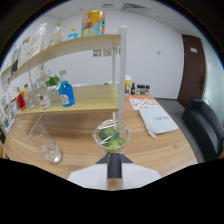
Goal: Make me a cup of Mojito.
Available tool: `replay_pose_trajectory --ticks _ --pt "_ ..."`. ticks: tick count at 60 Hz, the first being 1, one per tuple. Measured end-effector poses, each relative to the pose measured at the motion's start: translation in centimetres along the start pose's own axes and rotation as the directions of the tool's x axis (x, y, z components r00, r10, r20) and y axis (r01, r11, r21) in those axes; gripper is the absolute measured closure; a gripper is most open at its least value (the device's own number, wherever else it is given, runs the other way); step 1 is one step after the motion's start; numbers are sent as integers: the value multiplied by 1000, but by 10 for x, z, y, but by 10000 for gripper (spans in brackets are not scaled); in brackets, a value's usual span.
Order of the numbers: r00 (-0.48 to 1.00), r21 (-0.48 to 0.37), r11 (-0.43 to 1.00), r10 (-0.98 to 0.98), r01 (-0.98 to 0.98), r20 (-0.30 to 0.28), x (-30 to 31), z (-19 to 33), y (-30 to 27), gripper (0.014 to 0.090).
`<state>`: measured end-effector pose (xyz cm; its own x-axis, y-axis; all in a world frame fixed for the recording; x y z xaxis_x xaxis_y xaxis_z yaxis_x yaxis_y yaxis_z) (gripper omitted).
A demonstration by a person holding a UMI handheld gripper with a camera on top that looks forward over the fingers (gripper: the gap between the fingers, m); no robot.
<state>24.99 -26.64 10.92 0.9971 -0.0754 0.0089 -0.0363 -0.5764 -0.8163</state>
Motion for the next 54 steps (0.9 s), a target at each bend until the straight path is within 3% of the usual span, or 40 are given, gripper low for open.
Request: replay_pose_trajectory --ticks 14,25,35,38,41,42,43,44,47,54 --pt "997 -156 986 68 -63 28 20 33 68 892" --pt "998 -198 979 48 -38 47 24 47 96 886" --pt "998 -187 982 -11 23 64 25 50 97 861" --pt "999 -189 981 -32 40 44 31 49 96 698" --pt "998 -184 982 -47 52 32 33 47 93 589" --pt "998 -182 982 -48 53 33 32 46 91 484" --pt "998 -177 983 -47 52 32 32 44 90 450" --pt "998 -171 984 -46 51 34 30 43 88 330" --pt "998 -155 987 -46 50 30 30 35 80 182" --pt "998 -71 996 -56 56 3 22 11 49 193"
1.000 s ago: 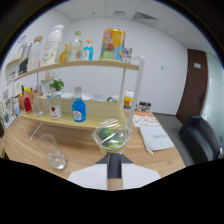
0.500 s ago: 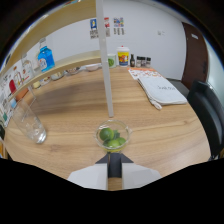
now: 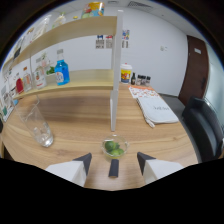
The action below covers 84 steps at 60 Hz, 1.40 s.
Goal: Make me a cup of Mojito.
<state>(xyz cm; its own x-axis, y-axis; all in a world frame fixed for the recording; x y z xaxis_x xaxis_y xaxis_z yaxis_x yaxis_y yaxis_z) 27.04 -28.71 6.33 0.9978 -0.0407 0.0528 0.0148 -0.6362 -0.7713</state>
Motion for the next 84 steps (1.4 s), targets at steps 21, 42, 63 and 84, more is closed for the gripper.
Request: replay_pose_trajectory --ticks 21,42,63,84 --pt "996 200 977 60 -73 69 -117 -89 -64 198" --pt "991 203 976 55 -78 119 -208 -103 -71 191" --pt "995 308 950 25 -55 100 -228 -59 -194 197" --pt "998 183 981 54 -59 32 -226 29 -200 367"
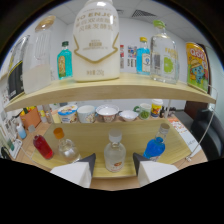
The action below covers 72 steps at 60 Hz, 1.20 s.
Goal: Make me a cup of Mojito.
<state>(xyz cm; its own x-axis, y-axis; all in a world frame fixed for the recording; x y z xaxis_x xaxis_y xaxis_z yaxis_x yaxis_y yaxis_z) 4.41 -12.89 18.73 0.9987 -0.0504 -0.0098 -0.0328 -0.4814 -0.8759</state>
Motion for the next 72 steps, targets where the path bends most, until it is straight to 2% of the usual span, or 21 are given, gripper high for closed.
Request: replay_pose_trajectory --ticks 5,14,28,36,44,50,62,67,72 --pt "1000 -13 1000 23 -23 0 2 9 4 502" --pt "999 -8 999 34 -34 13 1 13 5 691" --pt "999 -23 999 31 -31 13 2 7 5 707" --pt "999 2 1000 24 -24 29 5 -13 -4 715" --pt "1000 37 999 15 -16 18 21 -41 -8 716" --pt "1000 34 999 3 -3 -7 43 -59 5 716" --pt "997 -34 999 -29 26 -72 83 -70 57 716" --pt "987 -54 993 -113 107 -113 95 -70 70 718" --pt "946 -65 960 -280 273 -164 104 -71 72 717"
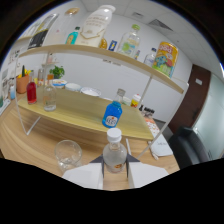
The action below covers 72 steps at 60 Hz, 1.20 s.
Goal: Make me a cup of Mojito.
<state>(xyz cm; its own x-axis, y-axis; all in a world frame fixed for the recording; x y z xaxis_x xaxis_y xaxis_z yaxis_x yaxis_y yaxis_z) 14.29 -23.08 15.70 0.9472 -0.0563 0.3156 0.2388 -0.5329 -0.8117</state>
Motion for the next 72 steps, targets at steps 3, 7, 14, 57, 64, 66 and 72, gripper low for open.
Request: replay_pose_trajectory --ticks 3,7,14,57,64,66,72 --pt "991 8 991 -130 131 -38 4 2 -1 716" --pt "948 5 951 -307 309 -89 8 3 -5 718" --pt "789 16 800 -587 599 -178 12 4 -24 718" --pt "-194 -148 -157 -937 976 -289 -9 19 -63 717" --pt "-119 -119 -88 -951 989 -286 -7 15 -64 718" --pt "-66 -103 -38 -956 994 -286 -5 13 -65 717" --pt "201 -20 214 -942 977 -270 1 5 -67 716"
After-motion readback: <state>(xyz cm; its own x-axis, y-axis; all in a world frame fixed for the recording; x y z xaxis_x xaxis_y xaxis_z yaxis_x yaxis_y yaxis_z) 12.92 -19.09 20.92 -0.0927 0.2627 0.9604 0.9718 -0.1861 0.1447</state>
